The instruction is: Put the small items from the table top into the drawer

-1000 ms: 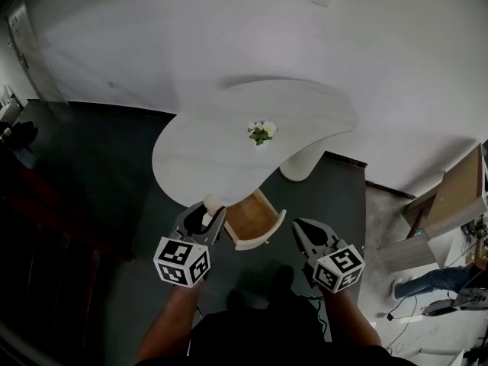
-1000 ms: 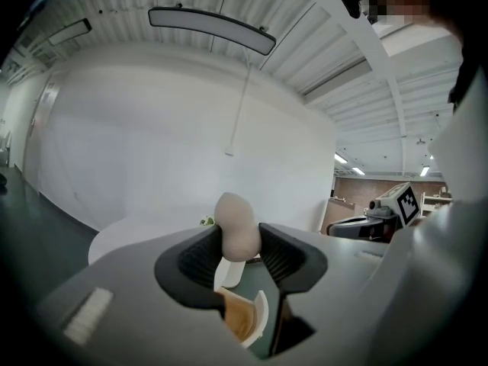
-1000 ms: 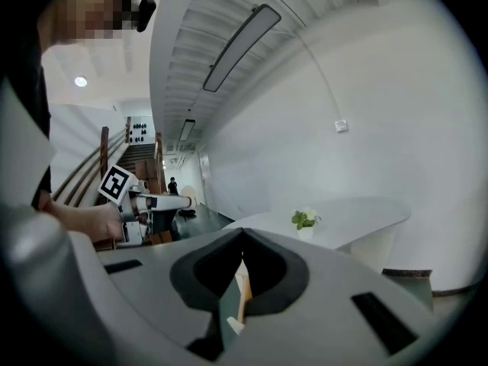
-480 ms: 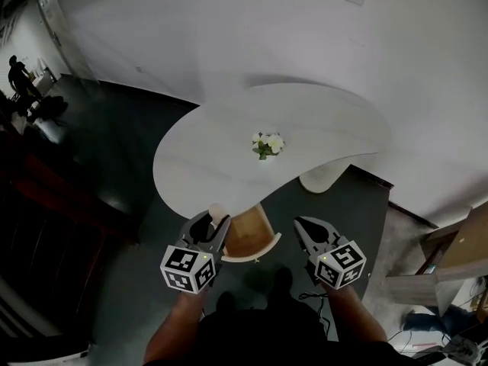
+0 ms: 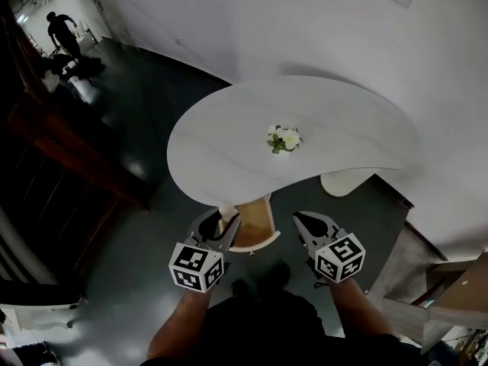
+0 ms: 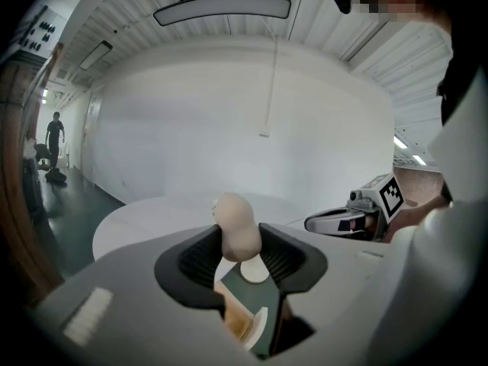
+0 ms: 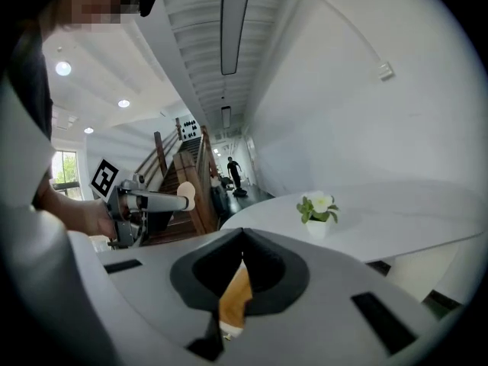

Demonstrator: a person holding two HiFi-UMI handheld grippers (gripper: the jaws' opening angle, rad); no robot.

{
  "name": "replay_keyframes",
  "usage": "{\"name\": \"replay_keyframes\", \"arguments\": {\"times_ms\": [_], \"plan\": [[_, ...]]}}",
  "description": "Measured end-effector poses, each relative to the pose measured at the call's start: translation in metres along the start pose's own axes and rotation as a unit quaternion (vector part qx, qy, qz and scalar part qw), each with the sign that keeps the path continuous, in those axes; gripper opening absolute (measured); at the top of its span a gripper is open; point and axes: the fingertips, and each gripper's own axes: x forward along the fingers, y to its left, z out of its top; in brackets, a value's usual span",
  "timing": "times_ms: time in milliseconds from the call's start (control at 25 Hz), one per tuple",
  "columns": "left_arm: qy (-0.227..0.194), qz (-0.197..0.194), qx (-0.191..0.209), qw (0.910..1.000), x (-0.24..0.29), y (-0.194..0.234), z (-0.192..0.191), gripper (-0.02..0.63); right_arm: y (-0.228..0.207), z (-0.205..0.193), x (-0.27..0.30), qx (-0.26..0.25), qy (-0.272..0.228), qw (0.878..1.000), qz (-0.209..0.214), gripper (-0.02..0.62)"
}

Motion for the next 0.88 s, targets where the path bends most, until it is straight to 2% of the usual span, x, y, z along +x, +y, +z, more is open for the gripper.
{"name": "replay_keyframes", "arguments": {"times_ms": [280, 400, 680, 880], "plan": [[-0.015, 0.021, -0.014, 0.9996, -0.042, 0.015, -0.022, 0.158, 0.060, -0.005, 0.023, -0.031, 0.017, 0.999, 0.040, 0.011], [-0.023, 0.019, -0.025, 0.9992, -0.057, 0.018, -0.037, 0.158, 0.083, -0.009, 0.023, -0.047, 0.014, 0.998, 0.042, 0.011], [0.001, 0.019, -0.042, 0.9989, -0.080, 0.026, -0.074, 0.158, 0.091, -0.033, 0.014, -0.019, 0.027, 0.999, 0.011, 0.011], [0.024, 0.022, -0.047, 0.9983, -0.062, 0.028, -0.097, 0.158, 0.073, -0.056, 0.019, 0.000, 0.043, 0.999, 0.006, 0.011]]}}
